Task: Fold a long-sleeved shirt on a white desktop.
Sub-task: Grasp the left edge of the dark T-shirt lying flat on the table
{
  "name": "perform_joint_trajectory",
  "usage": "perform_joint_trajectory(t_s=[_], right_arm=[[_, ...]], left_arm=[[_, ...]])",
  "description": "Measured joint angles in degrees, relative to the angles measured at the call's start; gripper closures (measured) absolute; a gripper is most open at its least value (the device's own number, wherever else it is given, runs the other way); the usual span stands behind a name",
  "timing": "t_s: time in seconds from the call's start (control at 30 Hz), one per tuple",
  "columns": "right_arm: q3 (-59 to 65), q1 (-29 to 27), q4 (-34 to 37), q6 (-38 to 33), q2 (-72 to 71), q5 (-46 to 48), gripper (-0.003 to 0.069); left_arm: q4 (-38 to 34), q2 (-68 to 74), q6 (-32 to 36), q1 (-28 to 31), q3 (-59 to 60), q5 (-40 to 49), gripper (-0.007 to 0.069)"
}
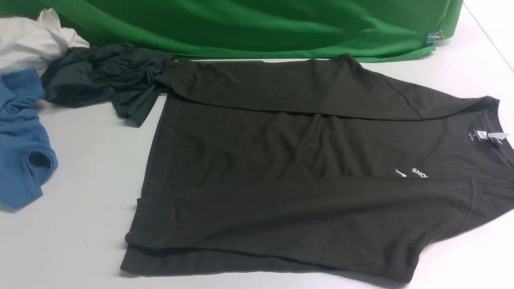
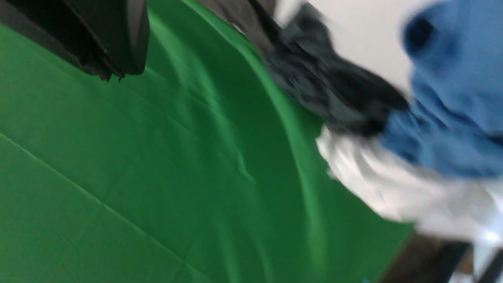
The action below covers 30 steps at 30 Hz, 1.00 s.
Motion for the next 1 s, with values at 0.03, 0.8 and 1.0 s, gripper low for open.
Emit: perform_joint_trajectory(t_s=[0.03,0.8,1.0], right_arm=[[0.0,0.0,0.0,0.0,0.0,0.0,0.0419],[0.0,0.0,0.0,0.0,0.0,0.0,0.0419],[0.0,0.0,0.0,0.0,0.0,-0.06,0.0419]], left_arm=[[1.14,-0.02,-0.09,0.0,-1.3,3.12,0.0605],[3.24,48.07,30.11,-5.88,-34.38,47.68,0.0605],[3.43,57.48,32.47,-14.51,-37.38,45.03,0.0605]])
